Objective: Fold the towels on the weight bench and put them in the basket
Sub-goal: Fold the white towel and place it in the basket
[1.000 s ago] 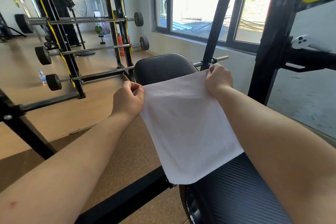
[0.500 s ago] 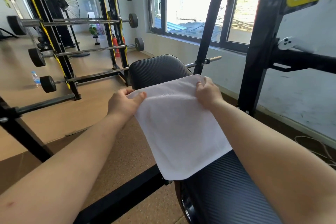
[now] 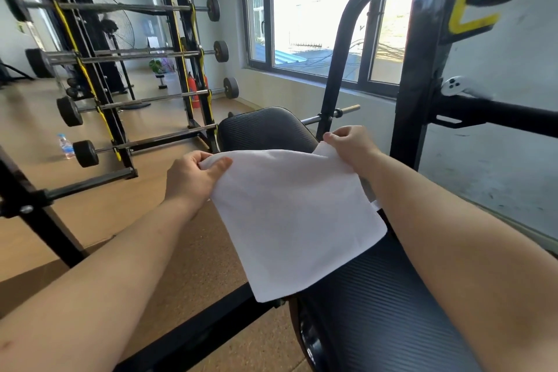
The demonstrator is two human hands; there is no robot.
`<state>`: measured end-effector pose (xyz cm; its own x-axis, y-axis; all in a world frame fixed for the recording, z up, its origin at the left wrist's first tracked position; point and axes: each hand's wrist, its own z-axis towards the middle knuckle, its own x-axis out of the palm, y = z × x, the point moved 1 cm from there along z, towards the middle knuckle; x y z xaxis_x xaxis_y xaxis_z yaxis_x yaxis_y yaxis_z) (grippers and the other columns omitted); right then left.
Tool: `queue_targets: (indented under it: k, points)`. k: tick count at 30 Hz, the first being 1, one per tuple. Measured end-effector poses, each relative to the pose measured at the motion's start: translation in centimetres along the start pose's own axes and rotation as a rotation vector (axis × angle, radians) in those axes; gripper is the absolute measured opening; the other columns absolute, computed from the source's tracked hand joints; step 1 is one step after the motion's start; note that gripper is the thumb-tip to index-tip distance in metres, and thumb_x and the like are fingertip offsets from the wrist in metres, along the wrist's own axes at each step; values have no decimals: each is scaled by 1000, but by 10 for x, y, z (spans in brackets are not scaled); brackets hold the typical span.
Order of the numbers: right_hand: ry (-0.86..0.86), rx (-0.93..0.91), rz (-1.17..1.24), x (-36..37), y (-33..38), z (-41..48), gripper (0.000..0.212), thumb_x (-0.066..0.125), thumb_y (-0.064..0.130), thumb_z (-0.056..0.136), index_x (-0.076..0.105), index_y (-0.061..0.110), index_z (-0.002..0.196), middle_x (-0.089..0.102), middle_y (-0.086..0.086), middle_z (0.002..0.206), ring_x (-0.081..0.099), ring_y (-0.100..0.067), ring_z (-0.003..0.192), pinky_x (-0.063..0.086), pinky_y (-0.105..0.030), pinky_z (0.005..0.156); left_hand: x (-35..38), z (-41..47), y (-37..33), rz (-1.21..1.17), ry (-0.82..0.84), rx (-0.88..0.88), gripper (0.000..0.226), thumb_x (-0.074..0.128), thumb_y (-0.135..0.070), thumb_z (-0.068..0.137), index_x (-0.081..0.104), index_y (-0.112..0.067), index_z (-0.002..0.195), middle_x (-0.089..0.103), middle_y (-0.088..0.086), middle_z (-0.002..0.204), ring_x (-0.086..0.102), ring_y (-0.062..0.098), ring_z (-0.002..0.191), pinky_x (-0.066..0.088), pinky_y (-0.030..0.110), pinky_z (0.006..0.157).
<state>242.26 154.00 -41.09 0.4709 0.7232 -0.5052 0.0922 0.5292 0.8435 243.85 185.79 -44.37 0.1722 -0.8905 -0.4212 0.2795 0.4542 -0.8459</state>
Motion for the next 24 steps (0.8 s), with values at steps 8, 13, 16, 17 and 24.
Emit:
queue_targets:
  k: [8, 13, 16, 17, 24]
  points:
    - [236, 158, -35, -39, 25, -54, 40, 89, 42, 73, 78, 12, 95, 76, -8, 89, 71, -23, 73, 59, -35, 73, -39, -33, -31, 10, 49, 67, 46, 71, -69, 78, 67, -25, 92, 71, 0, 91, 68, 24, 85, 61, 47, 74]
    - [351, 213, 31, -65, 33, -88, 22, 80, 9, 80, 80, 7, 102, 77, -20, 100, 72, -25, 77, 62, -39, 75, -56, -63, -50, 21, 60, 89, 40, 72, -61, 82, 65, -22, 91, 68, -1, 89, 65, 20, 82, 50, 32, 64]
    - [281, 151, 98, -79, 41, -112, 26, 75, 1, 83, 78, 9, 108, 76, -12, 101, 71, -21, 79, 58, -28, 66, -68, -80, -60, 23, 51, 97, 40, 72, -58, 84, 65, -20, 95, 67, -2, 91, 63, 19, 82, 47, 30, 63]
    - [265, 139, 127, -85, 44, -122, 26, 73, 0, 85, 77, 10, 108, 75, -10, 100, 69, -20, 79, 56, -26, 64, -73, -86, -63, 25, 42, 92, 39, 72, -57, 85, 65, -20, 96, 67, -2, 91, 62, 19, 82, 47, 30, 63]
    - [220, 121, 293, -123, 51, -191, 21, 68, -9, 88, 74, 1, 106, 68, -22, 108, 68, -31, 86, 62, -32, 66, -107, -133, -82, 40, 65, 60, 26, 75, -48, 86, 71, -24, 94, 70, -7, 91, 62, 13, 82, 45, 31, 67]
